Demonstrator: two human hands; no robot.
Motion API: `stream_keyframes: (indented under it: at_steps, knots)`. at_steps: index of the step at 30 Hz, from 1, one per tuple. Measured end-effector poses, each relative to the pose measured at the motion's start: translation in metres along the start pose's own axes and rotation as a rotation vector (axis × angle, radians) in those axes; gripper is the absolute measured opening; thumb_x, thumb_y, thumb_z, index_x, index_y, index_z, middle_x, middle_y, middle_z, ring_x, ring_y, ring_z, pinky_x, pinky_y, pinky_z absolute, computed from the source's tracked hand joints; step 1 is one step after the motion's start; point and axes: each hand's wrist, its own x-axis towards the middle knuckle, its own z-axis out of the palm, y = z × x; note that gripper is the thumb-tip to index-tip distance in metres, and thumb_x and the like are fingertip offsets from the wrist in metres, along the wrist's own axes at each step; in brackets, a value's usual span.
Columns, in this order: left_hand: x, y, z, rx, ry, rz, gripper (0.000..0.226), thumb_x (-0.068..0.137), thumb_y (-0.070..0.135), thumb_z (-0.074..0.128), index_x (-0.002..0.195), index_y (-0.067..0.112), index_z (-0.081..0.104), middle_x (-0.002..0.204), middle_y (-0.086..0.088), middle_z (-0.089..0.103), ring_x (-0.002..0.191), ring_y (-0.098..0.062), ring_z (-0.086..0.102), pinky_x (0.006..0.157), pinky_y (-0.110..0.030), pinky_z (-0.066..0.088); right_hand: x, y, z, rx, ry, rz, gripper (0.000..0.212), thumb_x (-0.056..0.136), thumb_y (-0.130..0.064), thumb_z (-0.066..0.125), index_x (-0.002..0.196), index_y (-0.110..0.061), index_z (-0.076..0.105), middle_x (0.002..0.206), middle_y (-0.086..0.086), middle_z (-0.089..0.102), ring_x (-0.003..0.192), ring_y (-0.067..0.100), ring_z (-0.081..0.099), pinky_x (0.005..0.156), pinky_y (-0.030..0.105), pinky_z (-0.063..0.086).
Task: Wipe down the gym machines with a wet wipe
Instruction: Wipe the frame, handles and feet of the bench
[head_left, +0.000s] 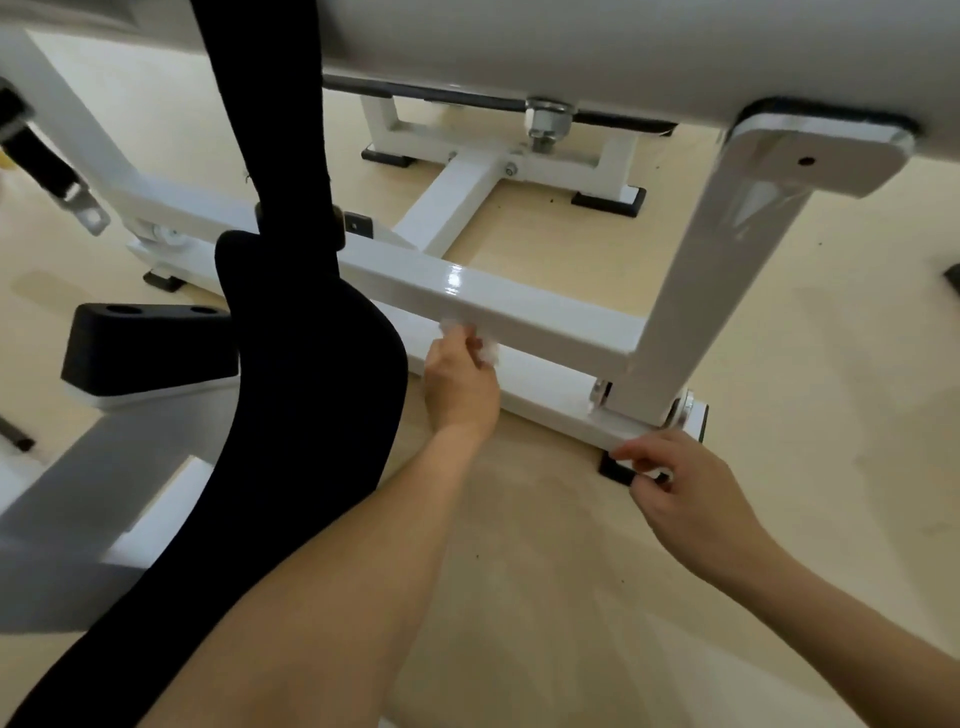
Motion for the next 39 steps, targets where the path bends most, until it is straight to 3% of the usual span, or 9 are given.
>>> stream_keyframes:
  at_steps: [4, 9, 13, 17, 21, 27, 32, 35, 39]
  knots:
    - [0.005, -0.029, 0.018, 0.426, -0.420, -0.038, 0.064, 0.091, 0.007, 0.048, 0.149, 0.016, 0.022, 0.132, -0.018, 0.044, 0.120, -0.033, 0.048, 0.091, -0.034, 0.042, 0.010, 0.004, 0.001, -0.033, -0.096, 0.070, 0.033, 0.083, -0.001, 0.054, 0.099, -0.025, 0.070, 0.097, -0.009, 0.056, 0.085, 0.000, 0.053, 0.071, 0.004, 0.035]
    - [-0.048, -0.008, 0.048, 0.256, -0.421, -0.049, 0.064, 0.096, 0.000, 0.036, 0.152, 0.004, 0.005, 0.150, -0.018, 0.025, 0.134, -0.033, 0.029, 0.107, -0.033, 0.028, 0.017, 0.007, 0.005, 0.366, -0.006, 0.443, 0.031, 0.087, 0.000, 0.052, 0.096, -0.024, 0.069, 0.104, -0.001, 0.067, 0.082, 0.011, 0.059, 0.078, 0.028, 0.050]
    - [-0.094, 0.023, 0.071, -0.123, -0.383, -0.016, 0.038, 0.093, 0.011, 0.049, 0.131, 0.014, 0.047, 0.117, -0.008, 0.056, 0.106, -0.026, 0.054, 0.079, -0.023, 0.037, 0.019, 0.008, 0.004, 0.744, -0.019, 0.668, 0.028, 0.089, 0.005, 0.052, 0.110, -0.010, 0.064, 0.103, 0.005, 0.064, 0.092, 0.017, 0.063, 0.077, 0.031, 0.053]
    - [-0.081, 0.043, 0.068, -0.460, -0.185, -0.371, 0.030, 0.080, 0.011, 0.067, 0.100, 0.015, 0.045, 0.081, 0.006, 0.058, 0.074, -0.017, 0.056, 0.069, -0.026, 0.043, 0.015, 0.008, 0.005, 0.845, -0.081, 0.709, 0.027, 0.088, 0.004, 0.052, 0.107, -0.011, 0.062, 0.104, 0.011, 0.066, 0.099, 0.023, 0.064, 0.082, 0.036, 0.055]
    - [-0.066, 0.036, 0.072, -0.442, -0.244, -0.360, 0.013, 0.077, 0.008, 0.067, 0.087, 0.016, 0.064, 0.082, 0.004, 0.068, 0.082, -0.019, 0.064, 0.077, -0.027, 0.050, 0.007, 0.010, 0.003, 0.860, -0.116, 0.719, 0.021, 0.092, 0.001, 0.051, 0.103, -0.012, 0.064, 0.098, 0.007, 0.066, 0.088, 0.019, 0.061, 0.076, 0.032, 0.055]
    - [-0.103, 0.073, 0.088, -0.490, -0.087, -0.489, 0.012, 0.078, 0.011, 0.068, 0.081, 0.017, 0.059, 0.068, 0.011, 0.061, 0.074, -0.017, 0.061, 0.071, -0.025, 0.045, -0.004, 0.032, -0.006, 0.935, -0.047, 0.786, 0.021, 0.092, 0.002, 0.050, 0.103, -0.010, 0.063, 0.093, 0.009, 0.064, 0.086, 0.021, 0.059, 0.073, 0.032, 0.054]
    - [-0.127, 0.090, 0.104, -0.312, -0.438, -0.318, 0.009, 0.076, 0.012, 0.067, 0.074, 0.020, 0.064, 0.072, 0.006, 0.066, 0.075, -0.015, 0.064, 0.071, -0.021, 0.048, -0.004, 0.047, -0.007, 0.929, 0.077, 0.790, 0.021, 0.089, 0.003, 0.048, 0.104, -0.008, 0.058, 0.079, 0.007, 0.064, 0.070, 0.016, 0.061, 0.073, 0.033, 0.054]
    - [-0.119, 0.085, 0.101, -0.255, -0.643, -0.258, 0.008, 0.072, 0.014, 0.066, 0.066, 0.020, 0.065, 0.071, 0.004, 0.070, 0.075, -0.017, 0.069, 0.078, -0.033, 0.057, -0.002, 0.054, -0.006, 0.845, 0.174, 0.761, 0.020, 0.089, -0.003, 0.057, 0.105, -0.012, 0.050, 0.085, 0.009, 0.064, 0.072, 0.017, 0.063, 0.073, 0.035, 0.055]
    - [-0.106, 0.074, 0.086, -0.212, -0.663, -0.204, 0.011, 0.080, 0.012, 0.061, 0.076, 0.022, 0.066, 0.078, 0.006, 0.067, 0.080, -0.016, 0.062, 0.080, -0.030, 0.051, 0.015, 0.059, 0.000, 0.700, 0.185, 0.644, 0.024, 0.080, -0.025, 0.076, 0.090, -0.016, 0.057, 0.079, 0.008, 0.064, 0.071, 0.021, 0.062, 0.074, 0.042, 0.056]
